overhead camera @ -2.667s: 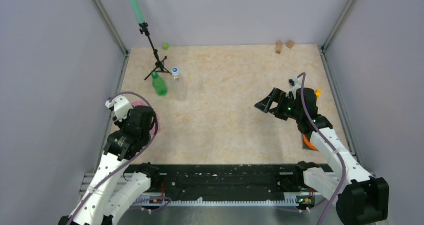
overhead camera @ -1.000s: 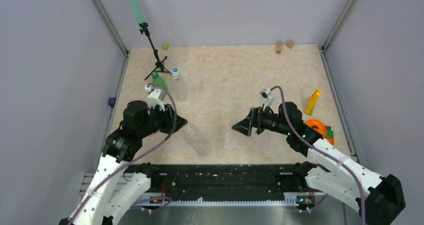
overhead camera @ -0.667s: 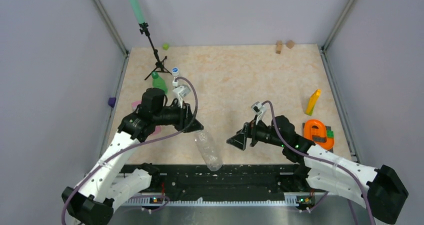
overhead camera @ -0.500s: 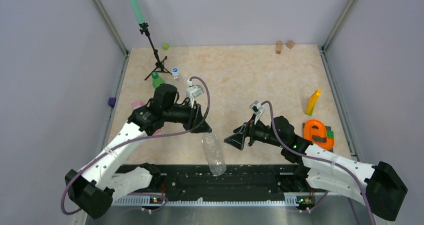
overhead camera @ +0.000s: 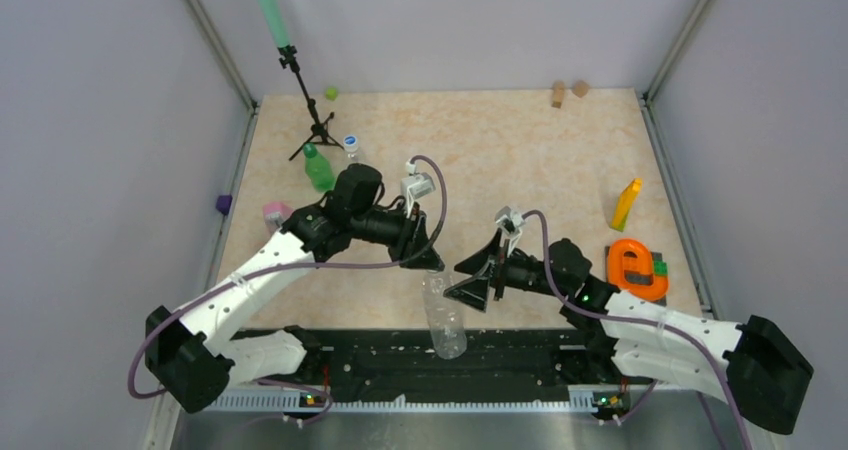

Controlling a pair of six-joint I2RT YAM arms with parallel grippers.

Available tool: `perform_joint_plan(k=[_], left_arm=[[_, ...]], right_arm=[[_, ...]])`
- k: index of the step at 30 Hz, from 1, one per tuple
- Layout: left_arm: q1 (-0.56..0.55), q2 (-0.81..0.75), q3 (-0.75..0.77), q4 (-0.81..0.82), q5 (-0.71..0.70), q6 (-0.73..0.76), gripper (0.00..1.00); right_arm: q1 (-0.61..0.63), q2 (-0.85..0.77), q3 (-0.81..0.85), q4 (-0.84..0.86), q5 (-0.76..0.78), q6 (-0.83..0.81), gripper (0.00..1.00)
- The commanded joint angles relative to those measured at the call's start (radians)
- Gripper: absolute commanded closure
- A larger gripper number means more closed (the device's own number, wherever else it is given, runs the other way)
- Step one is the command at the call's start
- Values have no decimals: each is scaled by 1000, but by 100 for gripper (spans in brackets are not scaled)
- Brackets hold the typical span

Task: Unscrew the bottle caps
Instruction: Unscrew the bottle cap from the plastic bottle.

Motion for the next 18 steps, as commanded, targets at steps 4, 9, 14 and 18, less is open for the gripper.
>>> perform_joint_plan(k=[4,9,14,18], left_arm=[[-52,13,-27,162,95,-51,100],[-52,7,-48,199,101,-54,100],[-52,10,-30,182,68,-42,100],[-52,-10,-32,177,52,-39,100]], right_arm=[[27,47,7,130,-42,16,4],[86,71,7,150,1,-6,6],[90,88,18,154,-14,-4,15],[90,84,4,162,0,-2,33]])
